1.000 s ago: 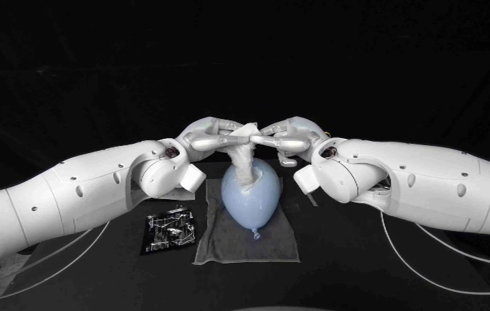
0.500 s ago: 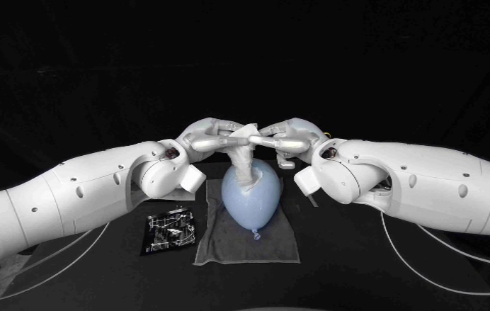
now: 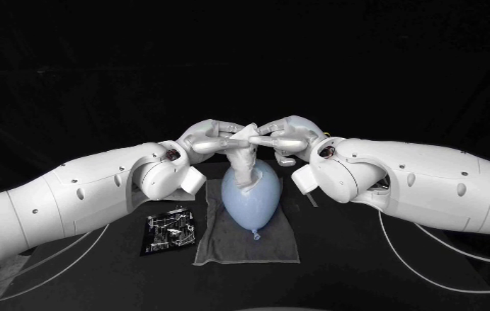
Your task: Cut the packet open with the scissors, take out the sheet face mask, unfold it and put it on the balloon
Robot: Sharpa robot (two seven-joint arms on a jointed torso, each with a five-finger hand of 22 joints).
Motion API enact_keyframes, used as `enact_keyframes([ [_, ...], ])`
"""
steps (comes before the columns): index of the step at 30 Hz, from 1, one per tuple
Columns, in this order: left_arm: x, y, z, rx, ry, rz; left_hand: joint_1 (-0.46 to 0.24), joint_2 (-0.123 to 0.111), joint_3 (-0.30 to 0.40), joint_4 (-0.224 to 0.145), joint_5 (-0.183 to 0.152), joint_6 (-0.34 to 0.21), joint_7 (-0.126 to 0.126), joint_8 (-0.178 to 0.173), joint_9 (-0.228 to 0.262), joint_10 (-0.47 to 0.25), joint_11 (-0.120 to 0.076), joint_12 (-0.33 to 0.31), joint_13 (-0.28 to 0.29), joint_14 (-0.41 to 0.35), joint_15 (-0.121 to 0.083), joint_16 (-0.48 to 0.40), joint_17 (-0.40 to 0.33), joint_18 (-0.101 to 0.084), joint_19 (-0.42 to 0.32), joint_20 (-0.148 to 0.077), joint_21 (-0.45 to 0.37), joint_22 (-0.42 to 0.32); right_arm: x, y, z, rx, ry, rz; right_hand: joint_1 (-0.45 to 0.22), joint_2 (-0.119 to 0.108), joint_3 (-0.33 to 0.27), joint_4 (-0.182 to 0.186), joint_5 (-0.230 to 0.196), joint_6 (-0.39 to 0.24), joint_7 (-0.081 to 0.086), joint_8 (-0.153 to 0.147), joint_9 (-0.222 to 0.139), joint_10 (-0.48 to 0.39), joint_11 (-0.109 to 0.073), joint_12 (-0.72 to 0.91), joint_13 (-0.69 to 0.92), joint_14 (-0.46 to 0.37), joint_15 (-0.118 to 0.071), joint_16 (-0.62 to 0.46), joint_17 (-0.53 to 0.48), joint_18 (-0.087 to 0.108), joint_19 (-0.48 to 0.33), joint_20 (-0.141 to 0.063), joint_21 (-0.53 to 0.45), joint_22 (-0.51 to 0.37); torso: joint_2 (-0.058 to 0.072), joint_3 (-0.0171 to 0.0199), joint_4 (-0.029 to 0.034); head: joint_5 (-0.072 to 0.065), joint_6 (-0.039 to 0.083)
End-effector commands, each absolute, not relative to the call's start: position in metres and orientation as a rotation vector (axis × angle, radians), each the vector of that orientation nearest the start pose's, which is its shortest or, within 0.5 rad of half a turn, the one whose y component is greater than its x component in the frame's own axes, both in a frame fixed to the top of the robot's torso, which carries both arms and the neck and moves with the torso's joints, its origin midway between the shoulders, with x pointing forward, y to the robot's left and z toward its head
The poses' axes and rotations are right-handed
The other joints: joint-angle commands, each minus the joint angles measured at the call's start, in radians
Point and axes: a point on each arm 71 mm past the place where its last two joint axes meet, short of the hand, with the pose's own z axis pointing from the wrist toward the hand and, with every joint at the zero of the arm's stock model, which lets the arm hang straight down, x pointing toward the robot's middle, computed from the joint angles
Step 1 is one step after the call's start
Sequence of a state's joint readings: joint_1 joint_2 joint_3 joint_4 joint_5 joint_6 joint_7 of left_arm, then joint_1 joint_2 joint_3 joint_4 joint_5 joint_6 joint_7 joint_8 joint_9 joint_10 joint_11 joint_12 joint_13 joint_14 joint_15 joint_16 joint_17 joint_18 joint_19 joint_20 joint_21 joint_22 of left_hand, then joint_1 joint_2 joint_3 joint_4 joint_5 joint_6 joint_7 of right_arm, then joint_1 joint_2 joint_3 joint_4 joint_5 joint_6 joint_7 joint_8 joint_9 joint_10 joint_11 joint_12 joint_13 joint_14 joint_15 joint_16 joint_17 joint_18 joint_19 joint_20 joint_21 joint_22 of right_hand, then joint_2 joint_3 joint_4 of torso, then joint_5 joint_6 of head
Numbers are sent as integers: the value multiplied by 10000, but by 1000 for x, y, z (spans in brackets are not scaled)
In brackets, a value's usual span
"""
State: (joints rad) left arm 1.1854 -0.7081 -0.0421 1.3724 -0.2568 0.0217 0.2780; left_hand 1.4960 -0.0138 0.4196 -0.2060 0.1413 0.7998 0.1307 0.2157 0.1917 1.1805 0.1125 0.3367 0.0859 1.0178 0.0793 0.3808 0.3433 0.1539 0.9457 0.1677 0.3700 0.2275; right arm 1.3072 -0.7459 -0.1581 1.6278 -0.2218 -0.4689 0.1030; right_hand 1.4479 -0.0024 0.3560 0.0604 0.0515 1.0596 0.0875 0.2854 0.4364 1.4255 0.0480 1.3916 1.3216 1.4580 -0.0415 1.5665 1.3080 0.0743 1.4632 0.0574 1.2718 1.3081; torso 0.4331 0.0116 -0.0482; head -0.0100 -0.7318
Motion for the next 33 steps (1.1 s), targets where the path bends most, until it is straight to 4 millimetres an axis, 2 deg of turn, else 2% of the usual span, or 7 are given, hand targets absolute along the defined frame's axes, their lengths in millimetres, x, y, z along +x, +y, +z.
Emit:
enact_keyframes([
  [1, 499, 159, -199, -7653, 17963, -16761, 146, 7, 237, -344, -2, -13, -94, -60, -18, -85, -15, 71, 17, -97, -14, 68, 30, 167, -89, 6, 73, 57, 468, -138, -173, 9008, 16973, 13278, -197, 30, 355, -134, -24, 23, -49, 193, 146, 611, -425, 53, 1141, 1128, -121, 43, 2628, -122, 118, -49, 67, 1666, -2, -5, 1, 6, 2],
  [13, 498, 159, -199, -7554, 17961, -16715, 307, 77, 142, -631, 8, -123, -196, -183, -53, -394, 77, 576, 84, -363, 41, 364, 189, 156, -447, -22, 519, 403, 470, -141, -172, 9086, 16631, 13121, -939, -196, 1356, -525, -26, -142, -77, 605, 410, 662, -449, 50, 1182, 1128, -139, 43, 2628, -136, 140, -68, 137, 1712, -1, -1, 0, 12, 2],
  [18, 499, 160, -199, -7603, 17847, -16806, 366, 153, 61, -740, 11, -475, -356, -374, -110, -1541, 360, 1122, 410, -902, 244, 614, 320, 63, -848, 51, 789, 631, 470, -143, -173, 9077, 16713, 13011, -1034, -224, 1493, -591, -27, -154, -83, 667, 446, 673, -454, 59, 1195, 1128, -144, 43, 2628, -142, 150, -73, 167, 1725, -3, -1, -7, 22, -6],
  [19, 499, 159, -199, -7618, 17828, -16830, 302, 138, 65, -738, 20, -972, -434, -546, -227, -2213, 526, 950, 351, -1202, 399, 617, 323, -38, -1072, 137, 785, 660, 470, -143, -173, 9067, 16732, 12990, -1057, -233, 1527, -611, -27, -153, -86, 685, 455, 683, -457, 74, 1208, 1128, -145, 43, 2628, -148, 160, -74, 194, 1735, -2, 1, -3, 20, -7],
  [25, 498, 159, -199, -7686, 17852, -16875, -432, -212, 156, -680, 54, -1670, -371, -736, -381, -3929, 1045, 430, 24, -2438, 949, 723, 287, -374, -2043, 612, 267, 434, 469, -143, -173, 8934, 16738, 12886, -1191, -272, 1723, -717, -27, -126, -109, 800, 521, 708, -476, 98, 1234, 1128, -158, 43, 2628, -161, 185, -82, 261, 1761, 2, 5, 2, 14, -12],
  [30, 499, 159, -200, -7725, 18039, -16629, -1358, -562, 165, -288, 50, -1813, -113, -680, -399, -4212, 1102, 835, -50, -3119, 1046, 1386, 279, 10, -2092, 1168, -740, -335, 468, -144, -171, 8789, 16645, 12869, -1269, -302, 1842, -794, -27, -123, -121, 865, 565, 725, -487, 118, 1256, 1128, -166, 43, 2628, -173, 205, -87, 316, 1781, -2, -1, -4, 21, -18],
  [33, 500, 161, -201, -7783, 18140, -16447, -1750, -777, -236, 172, 32, -1772, -8, -600, -388, -4370, 1133, 1006, -97, -3449, 1101, 1617, 165, 61, -2019, 1233, -1269, -759, 466, -146, -170, 8668, 16628, 12886, -1301, -317, 1883, -824, -27, -122, -125, 888, 582, 731, -491, 123, 1261, 1128, -170, 43, 2628, -183, 221, -89, 363, 1797, -5, -4, -6, 28, -24],
])
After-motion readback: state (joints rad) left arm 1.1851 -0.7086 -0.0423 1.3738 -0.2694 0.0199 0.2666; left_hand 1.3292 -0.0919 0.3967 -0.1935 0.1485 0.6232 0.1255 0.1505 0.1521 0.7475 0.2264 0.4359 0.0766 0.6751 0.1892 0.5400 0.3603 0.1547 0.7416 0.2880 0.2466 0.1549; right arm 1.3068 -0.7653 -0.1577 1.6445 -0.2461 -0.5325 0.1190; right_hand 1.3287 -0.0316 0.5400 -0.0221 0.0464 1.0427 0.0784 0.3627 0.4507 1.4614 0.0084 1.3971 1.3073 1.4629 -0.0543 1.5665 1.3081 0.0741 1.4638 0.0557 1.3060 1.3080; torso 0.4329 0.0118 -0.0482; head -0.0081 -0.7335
